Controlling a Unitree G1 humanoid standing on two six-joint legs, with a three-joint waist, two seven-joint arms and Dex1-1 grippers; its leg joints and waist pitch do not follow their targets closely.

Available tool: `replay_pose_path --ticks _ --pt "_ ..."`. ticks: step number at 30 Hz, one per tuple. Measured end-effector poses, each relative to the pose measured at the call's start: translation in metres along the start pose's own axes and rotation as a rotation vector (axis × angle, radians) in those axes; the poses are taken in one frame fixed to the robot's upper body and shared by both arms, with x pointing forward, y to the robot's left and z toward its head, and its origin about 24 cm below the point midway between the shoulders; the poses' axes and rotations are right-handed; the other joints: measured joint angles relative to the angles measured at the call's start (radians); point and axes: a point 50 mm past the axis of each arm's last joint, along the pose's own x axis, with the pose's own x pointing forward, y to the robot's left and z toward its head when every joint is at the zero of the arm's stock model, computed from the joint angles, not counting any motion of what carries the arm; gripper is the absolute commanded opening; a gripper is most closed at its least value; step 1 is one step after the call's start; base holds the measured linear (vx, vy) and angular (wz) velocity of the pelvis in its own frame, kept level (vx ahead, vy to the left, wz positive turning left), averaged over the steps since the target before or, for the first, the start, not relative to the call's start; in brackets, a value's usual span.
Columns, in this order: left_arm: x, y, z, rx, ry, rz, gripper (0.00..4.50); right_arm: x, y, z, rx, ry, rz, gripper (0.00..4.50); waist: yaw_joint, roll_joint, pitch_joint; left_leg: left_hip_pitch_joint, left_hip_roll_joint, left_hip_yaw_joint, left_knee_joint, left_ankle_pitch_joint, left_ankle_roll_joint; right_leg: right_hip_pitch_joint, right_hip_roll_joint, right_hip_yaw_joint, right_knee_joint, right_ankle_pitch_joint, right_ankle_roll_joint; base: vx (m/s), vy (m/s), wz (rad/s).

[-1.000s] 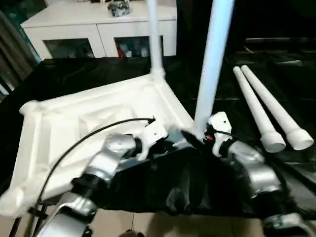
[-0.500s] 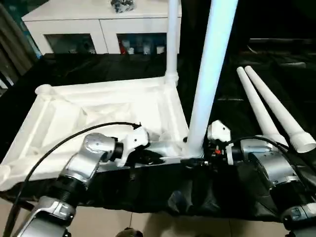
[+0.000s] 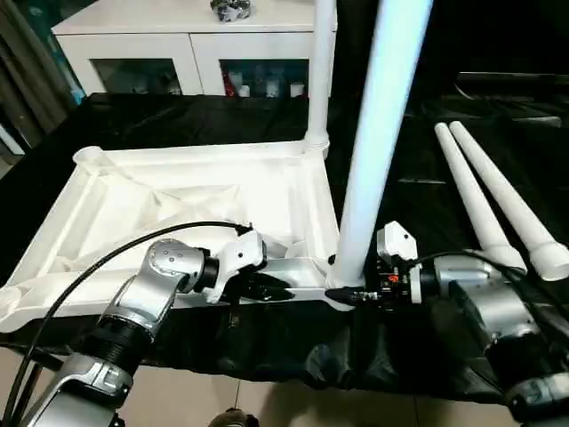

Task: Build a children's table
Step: Rotate leg to tighten

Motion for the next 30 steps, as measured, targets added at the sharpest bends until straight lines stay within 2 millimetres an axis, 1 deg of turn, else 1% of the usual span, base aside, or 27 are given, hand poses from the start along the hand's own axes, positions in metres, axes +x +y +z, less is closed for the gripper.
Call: replay_pose_path --ticks 2,5,6,7,10,15,17,18,20,22,23,25,28,30 --pt "0.004 0.001 0.001 -0.005 -0.009 0.032 0.0 0.002 -0.001 -0.002 0.018 -0.024 -0.077 2.74 -0.001 0.001 -0.001 0.001 0.0 0.0 0.0 0.0 0.0 0.0 0.0 0.0 0.0 0.001 -0.001 0.0 0.0 0.0" --pt "0.017 0.008 0.006 -0.01 -0.005 0.143 0.0 0.01 -0.007 -0.006 0.069 -0.088 -0.334 2.74 -0.006 0.001 -0.001 0.005 0.0 0.0 0.0 0.0 -0.001 0.002 0.0 0.0 0.001 0.001 -0.002 0.0 0.0 0.0" --pt "0.024 0.011 0.009 -0.017 -0.006 0.185 0.0 0.014 -0.011 -0.007 0.094 -0.109 -0.441 2.74 -0.007 0.001 -0.001 0.006 0.0 0.0 -0.001 0.0 -0.001 0.003 0.0 0.0 0.001 0.001 -0.002 0.0 0.0 0.0" --pt "0.029 0.012 0.011 -0.025 -0.009 0.211 0.0 0.017 -0.012 -0.007 0.104 -0.114 -0.504 2.73 -0.008 0.002 -0.001 0.007 0.0 0.0 -0.001 0.0 -0.001 0.004 0.0 0.0 0.001 0.001 -0.001 0.0 0.0 0.0" --pt "0.037 0.014 0.014 -0.043 -0.009 0.258 0.0 0.022 -0.015 -0.008 0.124 -0.123 -0.62 2.73 -0.011 0.002 -0.001 0.011 -0.001 0.0 -0.004 0.0 -0.001 0.007 0.0 0.001 0.0 -0.002 0.003 0.0 0.0 0.0" --pt "0.06 0.016 0.024 -0.069 -0.013 0.354 0.0 0.036 -0.023 -0.006 0.171 -0.138 -0.894 2.73 -0.014 0.002 -0.001 0.013 -0.005 0.0 -0.008 0.0 -0.001 0.008 -0.001 0.003 -0.003 -0.002 0.004 0.0 0.0 0.0" --pt "0.062 0.016 0.025 -0.065 -0.011 0.364 0.0 0.037 -0.024 -0.005 0.181 -0.142 -0.919 2.73 -0.015 0.003 -0.001 0.013 -0.006 0.0 -0.012 0.0 -0.001 0.008 -0.001 0.003 -0.007 -0.002 0.004 0.0 0.0 0.0" --pt "0.062 0.017 0.025 -0.06 -0.011 0.369 0.0 0.038 -0.025 -0.005 0.189 -0.148 -0.926 3.42 -0.017 0.002 -0.001 0.013 -0.006 0.0 -0.012 0.0 -0.001 0.008 -0.001 0.003 -0.008 -0.002 0.004 0.0 0.0 0.0" --pt "0.061 0.017 0.025 -0.054 -0.013 0.373 0.0 0.039 -0.026 -0.003 0.195 -0.155 -0.92 3.42 -0.019 0.002 -0.001 0.012 -0.006 0.0 -0.012 0.0 -0.001 0.008 -0.001 0.004 -0.008 -0.002 0.004 0.0 0.0 0.0" --pt "0.059 0.018 0.025 -0.044 -0.014 0.369 0.0 0.04 -0.025 -0.002 0.196 -0.161 -0.908 3.71 -0.021 0.002 -0.001 0.012 -0.006 0.0 -0.012 0.0 -0.001 0.008 -0.001 0.004 -0.007 -0.002 0.004 0.0 0.0 0.0" --pt "0.057 0.018 0.025 -0.039 -0.013 0.366 0.0 0.04 -0.025 -0.002 0.192 -0.16 -0.899 3.71 -0.023 0.002 -0.001 0.012 -0.006 0.0 -0.012 0.0 -0.001 0.008 -0.001 0.004 -0.007 -0.002 0.004 0.0 0.0 0.0" --pt "0.051 0.019 0.023 -0.026 -0.004 0.345 0.0 0.042 -0.024 -0.001 0.164 -0.145 -0.857 3.92 -0.029 0.003 -0.002 0.012 -0.006 0.0 -0.014 0.0 -0.001 0.007 -0.001 0.003 -0.006 -0.001 0.004 0.0 0.0 0.0" --pt "0.046 0.015 0.022 -0.004 -0.009 0.289 0.0 0.038 -0.025 0.001 0.118 -0.112 -0.785 3.92 -0.029 0.003 -0.002 0.011 -0.006 0.0 -0.016 0.0 -0.001 0.005 -0.001 0.002 -0.006 0.002 -0.001 0.0 0.0 0.0" --pt "0.039 0.014 0.02 0.012 -0.009 0.248 0.0 0.029 -0.027 0.001 0.067 -0.073 -0.689 3.92 -0.027 0.004 -0.002 0.009 -0.005 0.0 -0.016 0.0 -0.001 0.005 -0.001 0.002 -0.006 0.001 -0.001 0.0 0.0 0.0"
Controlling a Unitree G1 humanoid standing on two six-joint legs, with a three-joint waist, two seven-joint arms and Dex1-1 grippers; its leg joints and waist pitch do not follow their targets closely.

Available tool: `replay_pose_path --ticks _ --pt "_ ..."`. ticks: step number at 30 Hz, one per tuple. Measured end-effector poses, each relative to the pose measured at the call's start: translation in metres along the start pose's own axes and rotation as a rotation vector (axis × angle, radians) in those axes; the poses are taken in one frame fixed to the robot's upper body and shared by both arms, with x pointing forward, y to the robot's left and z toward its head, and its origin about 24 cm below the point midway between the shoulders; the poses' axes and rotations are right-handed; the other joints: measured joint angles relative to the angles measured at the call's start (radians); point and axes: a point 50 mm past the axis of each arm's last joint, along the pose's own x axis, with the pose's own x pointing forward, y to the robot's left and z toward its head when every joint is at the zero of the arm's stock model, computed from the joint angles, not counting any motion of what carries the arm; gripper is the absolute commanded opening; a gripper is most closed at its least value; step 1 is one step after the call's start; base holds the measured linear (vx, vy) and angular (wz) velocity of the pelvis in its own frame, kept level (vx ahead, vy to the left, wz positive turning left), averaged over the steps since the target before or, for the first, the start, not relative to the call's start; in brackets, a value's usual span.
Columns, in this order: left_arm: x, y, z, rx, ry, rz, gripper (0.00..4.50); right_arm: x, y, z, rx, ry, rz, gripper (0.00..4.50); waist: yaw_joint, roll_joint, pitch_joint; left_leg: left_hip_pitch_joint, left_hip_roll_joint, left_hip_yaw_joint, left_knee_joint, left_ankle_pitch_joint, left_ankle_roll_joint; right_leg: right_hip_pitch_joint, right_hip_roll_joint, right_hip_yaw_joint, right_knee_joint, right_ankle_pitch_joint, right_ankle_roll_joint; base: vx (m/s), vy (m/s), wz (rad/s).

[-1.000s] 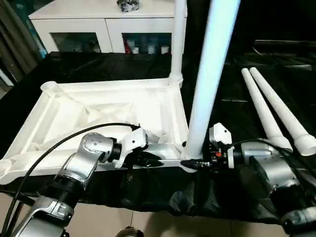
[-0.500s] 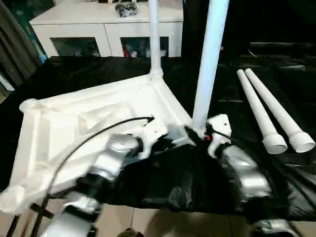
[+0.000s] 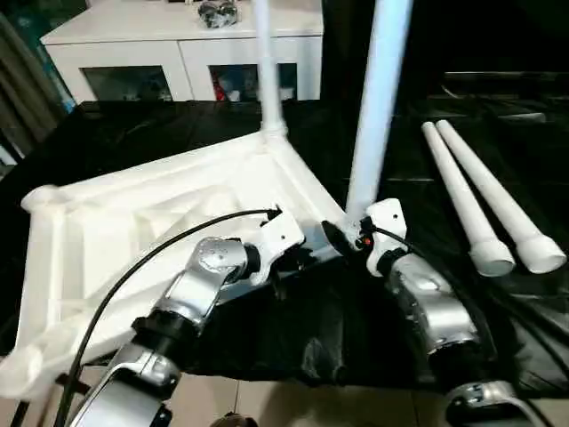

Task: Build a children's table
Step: Rotate leg to tighten

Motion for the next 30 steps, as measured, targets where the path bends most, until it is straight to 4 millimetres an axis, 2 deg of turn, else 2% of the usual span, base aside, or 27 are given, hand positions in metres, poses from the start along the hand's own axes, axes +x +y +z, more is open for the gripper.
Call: replay_pose_path --ticks 7,11,13,15,17,25,30 --pt "-0.018 0.001 -0.005 0.021 -0.005 -0.105 0.0 -0.019 -0.004 0.009 -0.106 0.028 0.342 3.92 0.006 0.0 0.0 -0.01 0.005 0.0 0.012 0.003 0.005 -0.004 0.001 -0.002 0.0 -0.002 0.001 0.0 0.0 0.0" --pt "-0.026 0.0 -0.01 0.024 0.003 -0.171 0.0 -0.035 -0.006 0.009 -0.147 0.081 0.534 3.92 0.024 -0.001 0.0 -0.011 0.005 0.001 0.014 0.003 0.005 -0.004 0.0 -0.002 0.0 -0.002 0.001 0.0 0.0 0.0" --pt "-0.03 -0.001 -0.012 0.028 0.011 -0.209 0.0 -0.039 -0.005 0.009 -0.137 0.099 0.613 3.92 0.027 -0.001 0.0 -0.01 0.005 0.002 0.015 0.002 0.004 -0.003 0.0 -0.002 0.001 -0.002 0.001 0.0 0.0 0.0" --pt "-0.032 -0.001 -0.013 0.038 0.016 -0.229 0.0 -0.041 -0.005 0.011 -0.128 0.104 0.653 3.6 0.027 -0.001 0.0 -0.01 0.005 0.002 0.015 0.0 0.001 -0.003 0.0 -0.002 0.002 -0.001 0.0 0.0 0.0 0.0" --pt "-0.033 -0.002 -0.013 0.041 0.017 -0.248 0.0 -0.043 -0.006 0.011 -0.13 0.118 0.684 3.56 0.028 -0.001 0.0 -0.01 0.005 0.002 0.015 0.0 0.001 -0.003 0.0 -0.002 0.003 -0.001 0.0 0.0 0.0 0.0" --pt "-0.037 -0.003 -0.015 0.05 0.019 -0.294 0.0 -0.046 -0.007 0.015 -0.154 0.15 0.761 2.83 0.029 -0.003 0.001 -0.01 0.007 0.003 0.015 0.0 0.001 -0.004 0.0 -0.002 0.005 -0.001 0.0 0.0 0.0 0.0" --pt "-0.036 -0.003 -0.015 0.047 0.018 -0.295 0.0 -0.045 -0.005 0.014 -0.137 0.147 0.764 2.67 0.03 -0.003 0.001 -0.01 0.007 0.003 0.015 0.001 0.001 -0.004 0.0 -0.002 0.005 -0.002 0.0 0.0 0.0 0.0"
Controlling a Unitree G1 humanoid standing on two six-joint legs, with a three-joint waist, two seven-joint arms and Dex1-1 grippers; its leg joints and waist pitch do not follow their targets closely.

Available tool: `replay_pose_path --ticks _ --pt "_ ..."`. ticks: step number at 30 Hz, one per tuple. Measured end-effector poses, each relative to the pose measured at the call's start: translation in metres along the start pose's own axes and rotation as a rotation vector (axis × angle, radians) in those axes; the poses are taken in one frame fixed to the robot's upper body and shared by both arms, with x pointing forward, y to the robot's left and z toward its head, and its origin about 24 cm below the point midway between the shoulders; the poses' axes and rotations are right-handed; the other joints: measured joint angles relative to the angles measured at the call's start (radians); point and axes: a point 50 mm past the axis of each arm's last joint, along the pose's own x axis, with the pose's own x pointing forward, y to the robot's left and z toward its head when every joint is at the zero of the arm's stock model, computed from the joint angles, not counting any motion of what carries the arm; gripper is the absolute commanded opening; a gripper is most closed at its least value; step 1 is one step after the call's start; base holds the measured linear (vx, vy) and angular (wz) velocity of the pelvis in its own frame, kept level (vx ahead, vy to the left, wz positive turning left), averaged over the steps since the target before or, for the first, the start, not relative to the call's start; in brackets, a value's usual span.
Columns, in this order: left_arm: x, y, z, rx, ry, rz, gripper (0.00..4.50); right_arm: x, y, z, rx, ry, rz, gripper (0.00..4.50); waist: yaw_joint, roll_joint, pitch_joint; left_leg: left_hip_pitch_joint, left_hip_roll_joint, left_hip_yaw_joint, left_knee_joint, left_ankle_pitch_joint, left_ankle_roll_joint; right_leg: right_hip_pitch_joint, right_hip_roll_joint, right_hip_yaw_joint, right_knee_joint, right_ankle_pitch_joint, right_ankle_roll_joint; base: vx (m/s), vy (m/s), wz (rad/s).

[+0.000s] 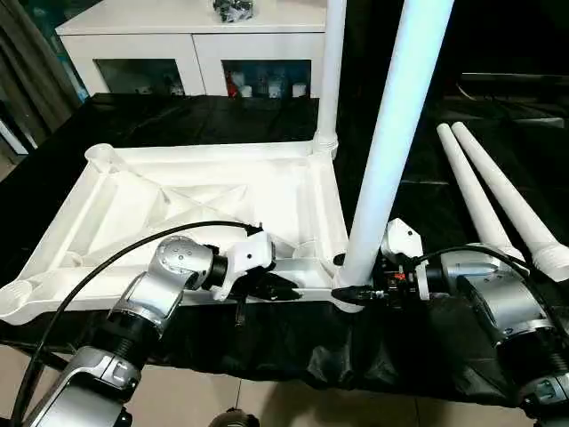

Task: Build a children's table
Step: Rotate leg to tighten

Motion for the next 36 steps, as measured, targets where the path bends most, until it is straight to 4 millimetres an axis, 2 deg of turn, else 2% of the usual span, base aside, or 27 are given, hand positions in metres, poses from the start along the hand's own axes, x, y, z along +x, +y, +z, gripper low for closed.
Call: replay_pose_path --ticks 5,8,12,15,18,20,21,25,27,34,36 --pt "0.005 0.002 0.001 -0.012 -0.009 0.053 0.0 0.006 0.0 -0.005 0.047 -0.056 -0.105 2.65 0.0 -0.001 0.0 0.0 0.001 0.0 0.001 0.0 0.0 0.0 0.0 0.0 0.001 0.0 0.0 0.0 0.0 0.0" --pt "0.013 0.01 0.002 -0.038 -0.006 0.198 0.0 0.019 -0.01 -0.009 0.113 -0.129 -0.38 2.64 -0.013 -0.003 -0.002 0.005 0.001 0.001 0.001 0.0 -0.001 0.001 0.0 0.001 0.003 0.001 -0.001 0.0 0.0 0.0" --pt "0.029 0.012 0.006 -0.078 -0.013 0.298 0.0 0.032 -0.017 -0.011 0.188 -0.176 -0.634 2.64 -0.03 -0.003 -0.003 0.013 -0.001 0.001 -0.001 -0.001 -0.002 0.007 0.0 0.002 0.001 -0.003 0.005 0.0 0.0 0.0" --pt "0.042 0.015 0.01 -0.111 -0.015 0.368 0.0 0.044 -0.02 -0.011 0.249 -0.194 -0.82 2.64 -0.034 -0.003 -0.003 0.018 -0.003 0.0 -0.006 -0.001 -0.002 0.011 0.0 0.003 -0.002 -0.004 0.006 0.0 0.0 0.0" --pt "0.053 0.018 0.016 -0.131 -0.016 0.406 0.0 0.047 -0.025 -0.009 0.257 -0.179 -0.945 2.64 -0.035 -0.002 -0.003 0.019 -0.006 0.0 -0.011 -0.001 -0.002 0.013 -0.001 0.004 -0.009 -0.004 0.007 0.0 0.0 0.0" --pt "0.054 0.019 0.017 -0.133 -0.017 0.41 0.0 0.047 -0.025 -0.01 0.256 -0.182 -0.954 2.64 -0.035 -0.002 -0.003 0.019 -0.008 0.0 -0.012 -0.001 -0.001 0.013 -0.001 0.006 -0.01 -0.004 0.007 0.0 0.0 0.0" --pt "0.054 0.019 0.017 -0.132 -0.015 0.411 0.0 0.047 -0.026 -0.01 0.262 -0.19 -0.956 3.33 -0.036 -0.002 -0.003 0.019 -0.008 0.0 -0.012 -0.001 -0.001 0.013 -0.001 0.006 -0.01 -0.004 0.007 0.0 0.0 0.0" --pt "0.053 0.019 0.017 -0.122 -0.014 0.409 0.0 0.05 -0.026 -0.008 0.262 -0.202 -0.949 3.54 -0.038 -0.002 -0.003 0.018 -0.008 0.0 -0.012 -0.001 -0.001 0.013 -0.001 0.007 -0.01 -0.004 0.006 0.0 0.0 0.0" --pt "0.05 0.019 0.016 -0.11 -0.01 0.395 0.0 0.049 -0.025 -0.008 0.249 -0.204 -0.925 3.79 -0.038 -0.001 -0.003 0.017 -0.008 0.0 -0.013 -0.001 -0.001 0.012 -0.001 0.006 -0.009 -0.003 0.006 0.0 0.0 0.0" --pt "0.036 0.018 0.013 -0.067 -0.013 0.315 0.0 0.03 -0.023 -0.01 0.118 -0.133 -0.668 3.79 -0.034 0.0 -0.003 0.016 -0.007 -0.001 -0.016 -0.001 -0.001 0.01 -0.001 0.004 -0.006 0.001 0.0 0.0 0.0 0.0" --pt "0.031 0.017 0.012 -0.062 -0.017 0.28 0.0 0.02 -0.022 -0.009 0.072 -0.098 -0.561 3.79 -0.031 0.0 -0.002 0.014 -0.006 -0.001 -0.016 0.0 -0.001 0.008 -0.001 0.003 -0.006 0.0 0.001 0.0 0.0 0.0"
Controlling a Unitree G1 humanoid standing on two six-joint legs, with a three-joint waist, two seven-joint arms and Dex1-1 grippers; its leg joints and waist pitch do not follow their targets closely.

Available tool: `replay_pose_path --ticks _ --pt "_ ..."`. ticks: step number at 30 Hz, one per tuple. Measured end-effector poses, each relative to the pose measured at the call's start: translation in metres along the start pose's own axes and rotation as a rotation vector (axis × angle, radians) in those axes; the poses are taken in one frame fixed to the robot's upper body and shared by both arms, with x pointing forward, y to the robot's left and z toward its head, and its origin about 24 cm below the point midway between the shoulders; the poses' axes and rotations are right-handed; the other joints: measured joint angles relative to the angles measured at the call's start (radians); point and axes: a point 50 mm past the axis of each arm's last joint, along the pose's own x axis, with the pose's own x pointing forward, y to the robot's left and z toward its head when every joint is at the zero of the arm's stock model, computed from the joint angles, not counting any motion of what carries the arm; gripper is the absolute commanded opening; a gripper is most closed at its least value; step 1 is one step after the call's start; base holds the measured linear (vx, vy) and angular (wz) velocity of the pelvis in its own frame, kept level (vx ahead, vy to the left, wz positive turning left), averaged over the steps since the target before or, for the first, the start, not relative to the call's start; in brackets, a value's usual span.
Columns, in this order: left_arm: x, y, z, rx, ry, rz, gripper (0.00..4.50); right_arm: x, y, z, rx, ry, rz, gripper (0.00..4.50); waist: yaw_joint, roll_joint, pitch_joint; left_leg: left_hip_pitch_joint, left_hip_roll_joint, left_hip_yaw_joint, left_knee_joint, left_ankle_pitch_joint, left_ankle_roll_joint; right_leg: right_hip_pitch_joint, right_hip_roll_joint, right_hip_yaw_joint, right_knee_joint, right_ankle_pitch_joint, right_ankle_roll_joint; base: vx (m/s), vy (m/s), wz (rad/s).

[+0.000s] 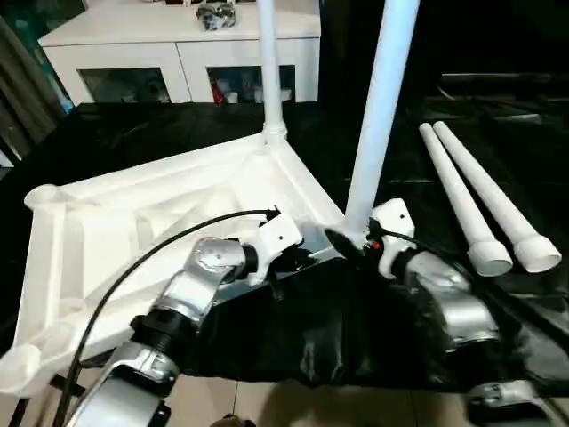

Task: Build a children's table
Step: Rotate leg to tighten

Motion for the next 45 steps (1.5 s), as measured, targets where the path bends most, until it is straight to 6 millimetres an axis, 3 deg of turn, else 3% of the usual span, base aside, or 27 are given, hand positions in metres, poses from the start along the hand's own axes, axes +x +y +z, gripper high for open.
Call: replay_pose_path --ticks 7,8,12,19,26,30,33,39,45 --pt "-0.019 0.002 -0.006 0.029 0.004 -0.107 0.0 -0.022 -0.003 0.005 -0.055 0.056 0.288 3.79 0.019 0.0 0.0 -0.013 0.006 0.001 0.011 0.003 0.005 -0.008 0.002 -0.003 0.001 -0.001 0.0 0.0 0.0 0.0" --pt "-0.021 0.002 -0.007 0.031 0.006 -0.117 0.0 -0.023 -0.003 0.005 -0.059 0.06 0.31 3.54 0.019 0.0 0.0 -0.013 0.006 0.001 0.012 0.003 0.005 -0.008 0.002 -0.003 0.001 -0.001 0.0 0.0 0.0 0.0" --pt "-0.03 0.003 -0.01 0.055 0.02 -0.167 0.0 -0.023 -0.003 0.01 -0.091 0.09 0.415 3.3 0.024 -0.002 0.002 -0.014 0.007 0.003 0.012 0.0 0.001 -0.009 0.001 -0.002 0.001 0.0 -0.001 0.0 0.0 0.0" --pt "-0.036 0.004 -0.012 0.054 0.021 -0.196 0.0 -0.02 -0.001 0.013 -0.096 0.096 0.471 2.75 0.026 -0.005 0.004 -0.013 0.012 0.012 0.012 0.001 0.001 -0.01 0.001 -0.002 0.002 0.0 -0.001 0.0 0.0 0.0" --pt "-0.035 0.003 -0.011 0.05 0.015 -0.199 0.0 -0.02 0.001 0.012 -0.084 0.088 0.48 2.65 0.028 -0.005 0.004 -0.013 0.013 0.013 0.013 0.002 0.004 -0.01 0.002 -0.002 0.002 -0.001 -0.001 0.0 0.0 0.0" --pt "-0.026 0.002 -0.01 0.04 0.01 -0.149 0.0 -0.018 0.003 0.004 -0.031 0.046 0.351 2.64 0.028 -0.002 0.001 -0.011 0.013 0.014 0.013 0.0 0.0 -0.008 0.001 -0.002 0.002 0.0 -0.001 0.0 0.0 0.0" --pt "-0.011 0.005 -0.006 -0.001 0.006 -0.052 0.0 -0.01 0.001 -0.003 0.041 0.001 0.128 2.64 0.025 -0.001 0.0 -0.004 0.013 0.015 0.013 0.0 0.0 -0.003 0.001 -0.001 0.002 0.001 -0.003 0.0 0.0 0.0" --pt "0.026 0.002 0.008 -0.068 -0.008 0.108 0.0 0.007 -0.002 -0.007 0.184 -0.041 -0.3 2.64 0.016 0.01 0.001 0.005 0.01 0.015 0.009 0.0 0.0 0.004 0.0 0.0 -0.001 -0.003 0.003 0.0 0.0 0.0" --pt "0.039 0.001 0.016 -0.063 -0.008 0.142 0.0 0.014 -0.001 -0.005 0.206 -0.048 -0.476 2.64 0.016 0.016 0.001 0.004 0.009 0.014 0.006 0.0 0.0 0.004 0.0 0.0 -0.002 -0.003 0.004 0.0 0.0 0.0"
